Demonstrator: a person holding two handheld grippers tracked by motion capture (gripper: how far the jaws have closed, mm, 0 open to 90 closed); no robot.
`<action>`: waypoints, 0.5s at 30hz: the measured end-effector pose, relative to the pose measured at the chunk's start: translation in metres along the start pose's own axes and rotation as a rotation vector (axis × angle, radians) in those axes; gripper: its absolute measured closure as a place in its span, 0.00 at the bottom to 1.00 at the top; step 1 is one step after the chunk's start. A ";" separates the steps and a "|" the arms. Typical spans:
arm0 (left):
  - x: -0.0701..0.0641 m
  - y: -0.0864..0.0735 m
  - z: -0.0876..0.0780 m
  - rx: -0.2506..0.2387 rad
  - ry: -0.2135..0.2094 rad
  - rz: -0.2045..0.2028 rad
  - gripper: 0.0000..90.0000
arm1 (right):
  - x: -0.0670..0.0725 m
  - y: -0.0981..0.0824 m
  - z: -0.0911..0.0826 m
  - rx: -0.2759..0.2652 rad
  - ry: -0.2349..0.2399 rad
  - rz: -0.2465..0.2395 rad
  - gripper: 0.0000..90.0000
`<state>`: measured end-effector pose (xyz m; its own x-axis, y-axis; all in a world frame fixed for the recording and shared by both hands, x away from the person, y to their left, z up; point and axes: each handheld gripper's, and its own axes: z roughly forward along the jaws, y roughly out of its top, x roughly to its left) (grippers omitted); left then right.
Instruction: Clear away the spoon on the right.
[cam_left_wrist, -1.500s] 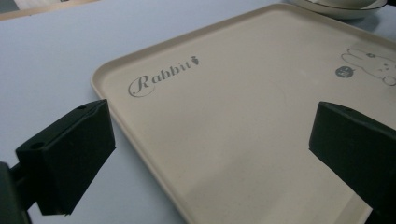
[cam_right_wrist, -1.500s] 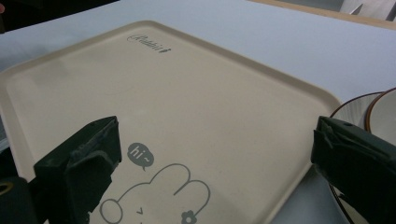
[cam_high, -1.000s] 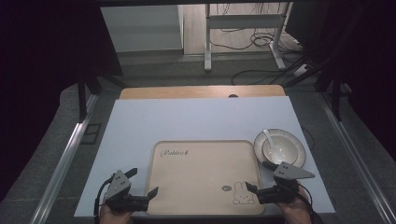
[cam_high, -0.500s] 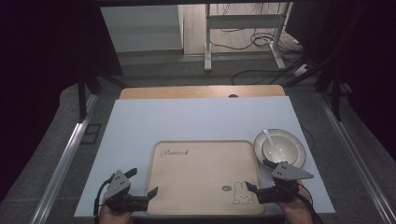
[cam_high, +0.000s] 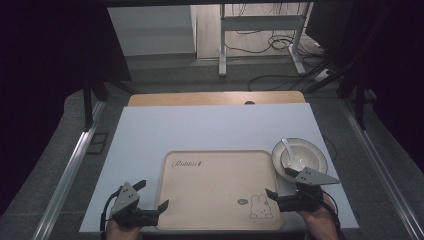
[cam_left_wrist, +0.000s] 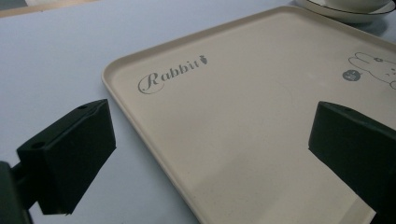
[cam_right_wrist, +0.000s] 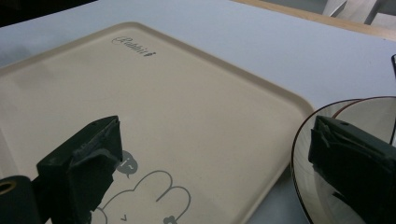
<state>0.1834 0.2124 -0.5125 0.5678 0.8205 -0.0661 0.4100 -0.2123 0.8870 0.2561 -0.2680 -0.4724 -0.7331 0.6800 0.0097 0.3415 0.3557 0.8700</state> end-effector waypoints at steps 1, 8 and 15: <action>0.000 0.000 0.000 0.000 0.000 -0.002 0.01 | -0.001 0.001 0.000 0.000 0.005 0.005 0.03; 0.000 0.000 0.001 0.004 -0.003 -0.011 0.01 | -0.005 0.004 -0.002 0.026 0.016 0.019 0.03; 0.000 0.000 0.001 0.004 -0.001 -0.009 0.00 | -0.011 0.009 -0.005 0.021 0.025 0.039 0.03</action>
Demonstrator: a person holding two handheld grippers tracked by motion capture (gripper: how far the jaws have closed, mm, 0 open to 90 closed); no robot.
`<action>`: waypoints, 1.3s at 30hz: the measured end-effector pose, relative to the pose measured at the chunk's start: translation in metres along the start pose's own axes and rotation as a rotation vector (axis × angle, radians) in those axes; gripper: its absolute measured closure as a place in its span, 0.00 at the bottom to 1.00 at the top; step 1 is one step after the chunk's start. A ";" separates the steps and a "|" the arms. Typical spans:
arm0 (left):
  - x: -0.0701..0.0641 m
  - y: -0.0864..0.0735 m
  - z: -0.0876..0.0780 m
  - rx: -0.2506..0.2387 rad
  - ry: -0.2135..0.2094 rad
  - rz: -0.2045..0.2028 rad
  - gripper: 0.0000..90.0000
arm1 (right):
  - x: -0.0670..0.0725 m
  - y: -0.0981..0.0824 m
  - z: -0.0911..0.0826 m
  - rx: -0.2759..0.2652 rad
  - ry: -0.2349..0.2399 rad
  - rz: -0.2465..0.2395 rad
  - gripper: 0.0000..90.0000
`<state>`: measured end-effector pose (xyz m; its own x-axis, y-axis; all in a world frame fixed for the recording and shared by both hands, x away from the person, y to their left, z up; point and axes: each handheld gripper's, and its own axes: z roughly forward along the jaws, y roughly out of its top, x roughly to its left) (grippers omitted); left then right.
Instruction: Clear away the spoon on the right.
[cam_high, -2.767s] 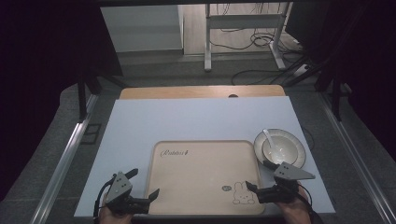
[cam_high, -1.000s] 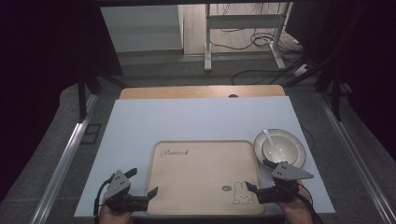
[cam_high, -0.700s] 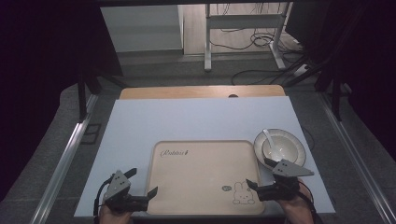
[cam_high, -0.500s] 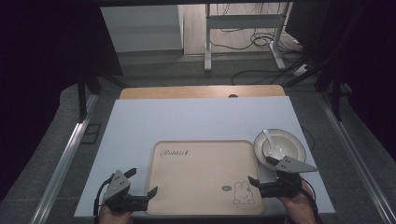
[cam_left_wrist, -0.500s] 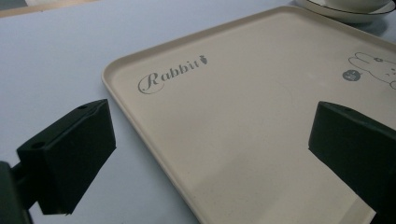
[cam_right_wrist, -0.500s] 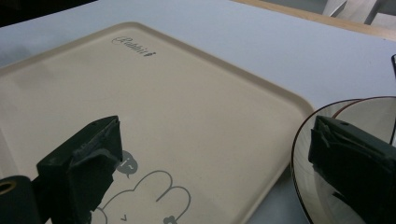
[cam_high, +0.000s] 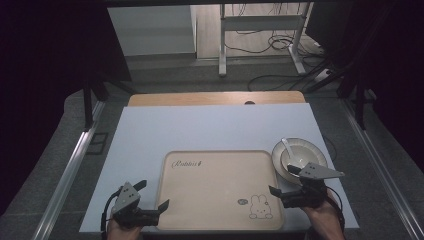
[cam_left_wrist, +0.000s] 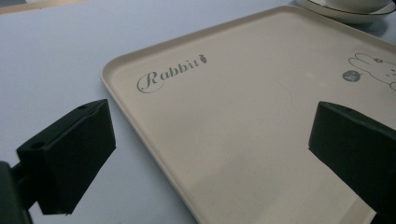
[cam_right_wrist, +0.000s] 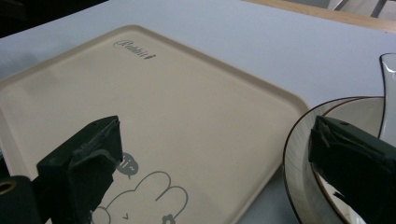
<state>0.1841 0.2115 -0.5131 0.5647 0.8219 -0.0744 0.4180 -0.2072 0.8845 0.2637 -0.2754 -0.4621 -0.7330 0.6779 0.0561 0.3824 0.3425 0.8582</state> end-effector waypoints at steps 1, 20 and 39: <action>0.000 0.000 0.000 0.000 0.001 0.000 0.00 | -0.002 0.001 0.000 0.004 -0.003 0.007 0.03; 0.000 -0.001 0.002 0.015 0.002 0.005 0.00 | -0.019 0.012 -0.001 0.063 -0.077 0.029 0.00; 0.001 0.000 0.001 0.008 0.010 0.004 0.00 | -0.037 0.025 -0.003 0.111 -0.091 0.041 0.08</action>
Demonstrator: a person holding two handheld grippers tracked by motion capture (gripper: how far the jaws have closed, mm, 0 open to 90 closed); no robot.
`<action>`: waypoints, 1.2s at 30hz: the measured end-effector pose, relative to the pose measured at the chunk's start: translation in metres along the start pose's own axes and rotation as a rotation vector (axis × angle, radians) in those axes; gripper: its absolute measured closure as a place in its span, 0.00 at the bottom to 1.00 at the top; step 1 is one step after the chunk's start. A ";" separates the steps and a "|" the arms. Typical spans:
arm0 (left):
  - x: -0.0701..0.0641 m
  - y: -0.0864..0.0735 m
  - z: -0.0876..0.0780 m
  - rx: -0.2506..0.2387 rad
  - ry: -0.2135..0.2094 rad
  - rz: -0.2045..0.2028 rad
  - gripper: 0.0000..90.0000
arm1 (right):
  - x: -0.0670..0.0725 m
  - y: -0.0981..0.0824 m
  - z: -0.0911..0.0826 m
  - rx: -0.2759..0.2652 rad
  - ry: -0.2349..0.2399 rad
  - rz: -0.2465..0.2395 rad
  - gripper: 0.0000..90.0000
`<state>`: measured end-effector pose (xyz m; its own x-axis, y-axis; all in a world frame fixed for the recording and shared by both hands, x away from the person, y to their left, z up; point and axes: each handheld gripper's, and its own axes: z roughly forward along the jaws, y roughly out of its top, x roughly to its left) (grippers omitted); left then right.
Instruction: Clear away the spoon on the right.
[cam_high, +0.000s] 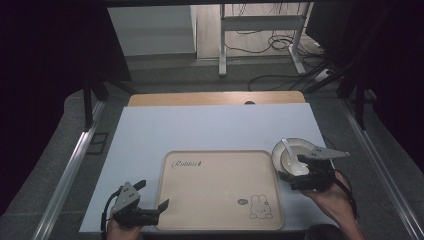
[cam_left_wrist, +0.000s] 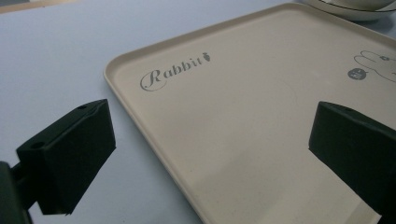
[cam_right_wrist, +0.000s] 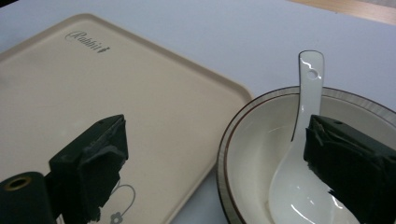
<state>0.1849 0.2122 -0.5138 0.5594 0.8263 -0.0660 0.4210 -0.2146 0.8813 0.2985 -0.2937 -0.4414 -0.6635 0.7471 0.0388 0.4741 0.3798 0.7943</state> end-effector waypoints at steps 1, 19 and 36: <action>0.000 0.000 0.000 0.000 0.000 0.000 0.00 | 0.000 0.000 0.000 0.000 0.000 0.000 0.08; 0.000 0.000 0.000 0.002 0.001 0.003 0.00 | -0.024 0.011 0.003 0.017 -0.086 0.002 0.28; -0.001 0.000 0.000 0.007 0.001 0.007 0.00 | -0.043 0.014 0.021 0.096 -0.109 0.009 0.61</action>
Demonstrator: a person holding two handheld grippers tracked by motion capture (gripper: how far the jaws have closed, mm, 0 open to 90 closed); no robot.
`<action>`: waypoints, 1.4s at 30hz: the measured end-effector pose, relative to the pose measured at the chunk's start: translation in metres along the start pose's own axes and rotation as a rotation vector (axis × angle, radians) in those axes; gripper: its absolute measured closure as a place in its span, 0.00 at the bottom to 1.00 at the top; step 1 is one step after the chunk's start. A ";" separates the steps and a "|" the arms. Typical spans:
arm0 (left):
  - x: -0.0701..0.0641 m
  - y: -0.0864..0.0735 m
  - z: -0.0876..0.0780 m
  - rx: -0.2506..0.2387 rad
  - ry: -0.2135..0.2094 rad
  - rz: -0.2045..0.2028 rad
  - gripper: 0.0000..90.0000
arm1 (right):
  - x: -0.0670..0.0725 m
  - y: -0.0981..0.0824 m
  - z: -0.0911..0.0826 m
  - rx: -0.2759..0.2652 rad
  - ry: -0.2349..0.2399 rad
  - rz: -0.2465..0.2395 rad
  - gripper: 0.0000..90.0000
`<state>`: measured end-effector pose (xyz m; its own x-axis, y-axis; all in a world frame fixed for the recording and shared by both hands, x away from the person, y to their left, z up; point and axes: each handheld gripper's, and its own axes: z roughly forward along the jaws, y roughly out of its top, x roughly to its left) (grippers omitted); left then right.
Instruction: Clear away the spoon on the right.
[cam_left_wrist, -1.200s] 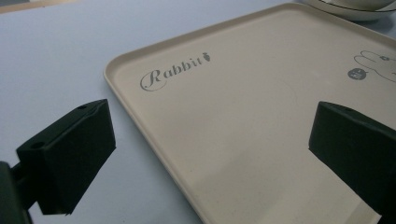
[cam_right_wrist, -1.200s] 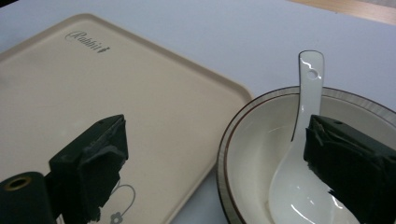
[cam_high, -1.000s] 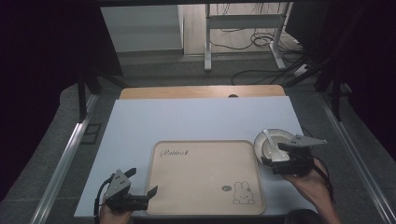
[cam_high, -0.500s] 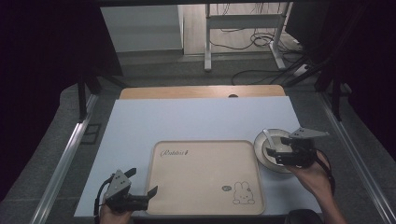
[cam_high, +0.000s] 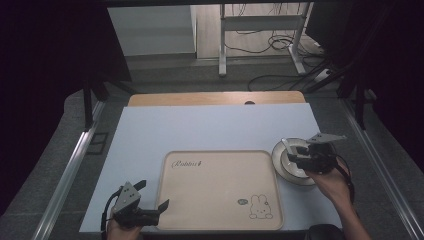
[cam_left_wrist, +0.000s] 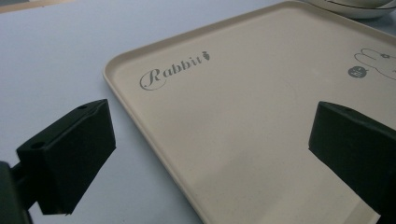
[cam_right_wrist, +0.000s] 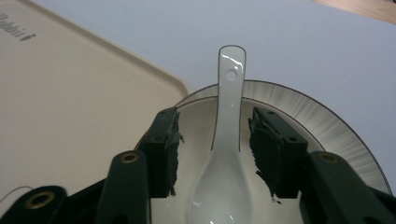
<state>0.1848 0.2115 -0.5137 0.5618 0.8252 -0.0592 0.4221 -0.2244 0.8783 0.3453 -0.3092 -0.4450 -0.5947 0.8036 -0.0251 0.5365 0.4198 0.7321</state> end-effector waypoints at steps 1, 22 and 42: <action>0.000 0.000 0.000 0.001 0.000 0.001 0.00 | -0.001 0.000 0.003 0.008 -0.006 0.000 0.63; 0.000 0.000 0.000 0.006 0.004 0.006 0.00 | -0.003 0.002 0.025 0.062 -0.046 0.022 0.74; 0.000 0.000 0.000 0.010 0.005 0.006 0.00 | -0.005 0.002 0.028 0.077 -0.044 0.065 0.83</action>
<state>0.1850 0.2116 -0.5140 0.5604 0.8266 -0.0514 0.4260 -0.2345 0.8738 0.3662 -0.3002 -0.4629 -0.5308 0.8474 -0.0101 0.6186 0.3955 0.6789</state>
